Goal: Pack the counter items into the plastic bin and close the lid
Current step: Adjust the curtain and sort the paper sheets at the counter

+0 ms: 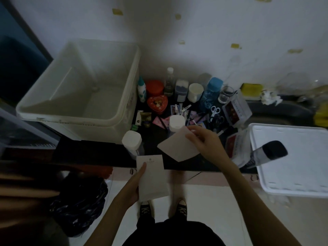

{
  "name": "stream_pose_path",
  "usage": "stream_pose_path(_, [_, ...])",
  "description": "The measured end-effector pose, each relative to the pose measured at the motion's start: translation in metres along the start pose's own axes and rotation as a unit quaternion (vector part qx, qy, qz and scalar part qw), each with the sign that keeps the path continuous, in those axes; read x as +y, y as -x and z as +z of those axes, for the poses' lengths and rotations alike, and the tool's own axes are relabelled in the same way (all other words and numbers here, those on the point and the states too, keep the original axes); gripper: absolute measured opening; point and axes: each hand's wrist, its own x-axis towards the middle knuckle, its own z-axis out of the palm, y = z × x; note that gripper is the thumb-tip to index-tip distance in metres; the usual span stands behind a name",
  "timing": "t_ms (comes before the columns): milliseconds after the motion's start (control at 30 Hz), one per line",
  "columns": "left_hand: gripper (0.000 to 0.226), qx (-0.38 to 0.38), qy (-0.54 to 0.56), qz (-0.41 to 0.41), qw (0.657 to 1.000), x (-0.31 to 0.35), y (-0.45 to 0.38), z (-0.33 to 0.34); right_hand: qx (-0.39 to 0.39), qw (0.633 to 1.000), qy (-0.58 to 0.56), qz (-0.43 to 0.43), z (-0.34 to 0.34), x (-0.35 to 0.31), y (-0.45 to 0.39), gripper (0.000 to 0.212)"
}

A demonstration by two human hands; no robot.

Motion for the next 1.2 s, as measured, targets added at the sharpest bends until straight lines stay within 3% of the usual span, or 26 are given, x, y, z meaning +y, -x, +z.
stream_pose_path(167, [0.063, -0.064, 0.033, 0.026, 0.997, 0.012, -0.002, 0.024, -0.192, 0.98, -0.048, -0.02, -0.041, -0.016, -0.01, 0.025])
stream_pose_path(333, [0.072, -0.096, 0.028, 0.017, 0.995, 0.022, 0.0, 0.051, -0.277, 0.96, -0.035, -0.036, -0.021, -0.018, -0.017, 0.033])
stream_pose_path(467, [0.084, -0.138, -0.013, -0.016, 0.99, 0.025, -0.003, 0.065, -0.267, 0.963, 0.017, -0.038, 0.002, -0.014, -0.022, 0.032])
stream_pose_path(633, [0.059, -0.139, -0.094, -0.001, 0.986, 0.022, 0.0, 0.076, -0.168, 0.983, 0.043, -0.057, 0.012, -0.002, -0.018, 0.024])
stream_pose_path(900, [0.048, -0.13, -0.158, 0.077, 0.976, 0.019, -0.005, 0.085, -0.04, 0.997, -0.024, -0.057, 0.003, 0.007, -0.005, 0.028])
stream_pose_path(1100, [0.033, -0.146, -0.224, 0.145, 0.953, 0.028, -0.003, 0.091, -0.134, 0.98, -0.141, 0.036, -0.032, 0.026, 0.02, 0.031])
stream_pose_path(1200, [0.032, -0.143, -0.271, 0.189, 0.933, 0.033, -0.004, 0.098, -0.109, 0.976, -0.184, 0.045, -0.038, 0.028, 0.029, 0.026])
